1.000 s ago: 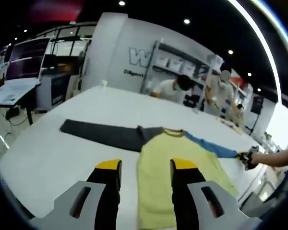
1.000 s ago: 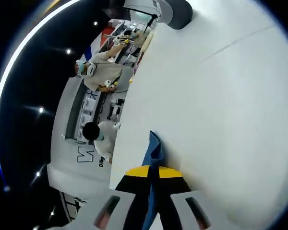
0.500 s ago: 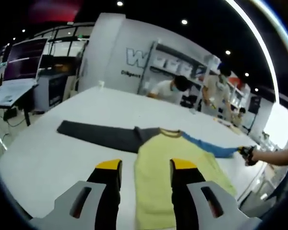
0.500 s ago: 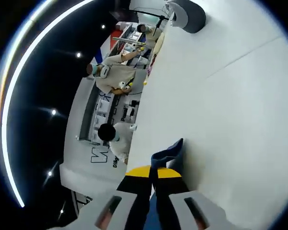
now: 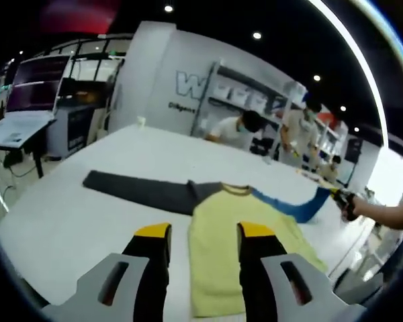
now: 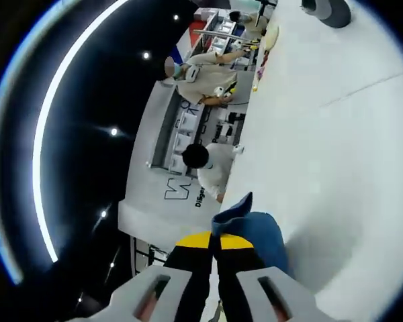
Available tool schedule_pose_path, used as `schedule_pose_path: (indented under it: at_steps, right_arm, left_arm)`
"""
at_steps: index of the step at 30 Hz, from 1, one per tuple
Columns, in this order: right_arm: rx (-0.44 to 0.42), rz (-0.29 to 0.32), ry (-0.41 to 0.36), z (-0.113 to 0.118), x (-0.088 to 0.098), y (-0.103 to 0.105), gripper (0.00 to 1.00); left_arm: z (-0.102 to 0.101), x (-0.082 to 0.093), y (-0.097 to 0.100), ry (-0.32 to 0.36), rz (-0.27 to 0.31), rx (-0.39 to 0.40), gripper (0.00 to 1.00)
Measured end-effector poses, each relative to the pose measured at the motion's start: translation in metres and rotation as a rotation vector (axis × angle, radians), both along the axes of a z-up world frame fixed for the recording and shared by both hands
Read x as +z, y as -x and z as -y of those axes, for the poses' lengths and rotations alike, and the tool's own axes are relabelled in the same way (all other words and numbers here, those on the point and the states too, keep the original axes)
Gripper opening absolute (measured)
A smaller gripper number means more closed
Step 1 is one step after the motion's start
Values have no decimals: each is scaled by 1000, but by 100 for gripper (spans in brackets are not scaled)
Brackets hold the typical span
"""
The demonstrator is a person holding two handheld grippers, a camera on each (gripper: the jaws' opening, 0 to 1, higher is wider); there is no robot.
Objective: Fold the garment on the visible template until the final outline fits inside the template.
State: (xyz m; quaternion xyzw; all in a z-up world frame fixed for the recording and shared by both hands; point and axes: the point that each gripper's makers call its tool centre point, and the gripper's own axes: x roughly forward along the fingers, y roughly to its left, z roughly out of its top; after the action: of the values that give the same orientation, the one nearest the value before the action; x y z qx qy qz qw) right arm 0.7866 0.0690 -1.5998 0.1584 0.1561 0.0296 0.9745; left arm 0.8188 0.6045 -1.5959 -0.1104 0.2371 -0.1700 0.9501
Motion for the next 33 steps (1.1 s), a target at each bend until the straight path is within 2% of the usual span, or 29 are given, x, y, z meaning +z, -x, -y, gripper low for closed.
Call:
schedule_pose_path:
  at_steps: [1, 3, 6, 8, 9, 10, 11, 13, 15, 16, 19, 20, 21, 24, 26, 28, 29, 30, 33]
  right_arm:
    - [-5, 2, -1, 2, 0, 2, 0]
    - [-51, 11, -16, 11, 5, 20, 0]
    - [-104, 18, -38, 33, 7, 33, 0]
    - [-160, 19, -57, 49, 9, 52, 0]
    - [-198, 6, -66, 67, 6, 60, 0]
    - [-213, 13, -73, 74, 7, 63, 0]
    - [-261, 12, -106, 95, 5, 73, 0]
    - [-288, 11, -103, 106, 3, 80, 0]
    - [-316, 0, -112, 123, -3, 90, 0]
    - [-344, -5, -131, 133, -4, 97, 0]
    - [-344, -26, -141, 137, -15, 96, 0]
    - [-340, -44, -167, 137, -22, 96, 0]
    - [-340, -61, -202, 136, -28, 95, 0]
    - [-350, -75, -243, 145, -42, 90, 0]
    - [-355, -88, -300, 140, -47, 88, 0]
    - [-362, -93, -333, 139, -50, 87, 0]
    - [-366, -109, -380, 138, -56, 85, 0]
    - [-375, -112, -411, 137, -60, 83, 0]
    - [-368, -122, -421, 135, -63, 82, 0]
  left_arm:
    - [4, 5, 10, 6, 4, 8, 34]
    - [4, 7, 16, 17, 13, 13, 34]
    - [7, 11, 34, 45, 15, 17, 33]
    - [7, 11, 45, 44, 10, 25, 34]
    - [8, 9, 49, 39, 5, 22, 35]
    - [9, 9, 54, 38, 3, 15, 35]
    - [9, 10, 60, 41, 6, 14, 34]
    - [11, 17, 70, 61, 30, 19, 35]
    - [22, 39, 90, 128, 95, 34, 35]
    - [26, 49, 99, 132, 115, 39, 35]
    - [30, 64, 115, 139, 128, 55, 37]
    - [34, 70, 123, 133, 142, 66, 37]
    - [35, 71, 125, 130, 145, 69, 38]
    - [39, 73, 134, 108, 149, 78, 43]
    - [43, 73, 144, 95, 140, 83, 46]
    - [45, 71, 149, 85, 139, 85, 53]
    - [52, 72, 155, 76, 134, 95, 56]
    - [48, 71, 157, 73, 131, 104, 62]
    - [44, 70, 159, 66, 131, 120, 73]
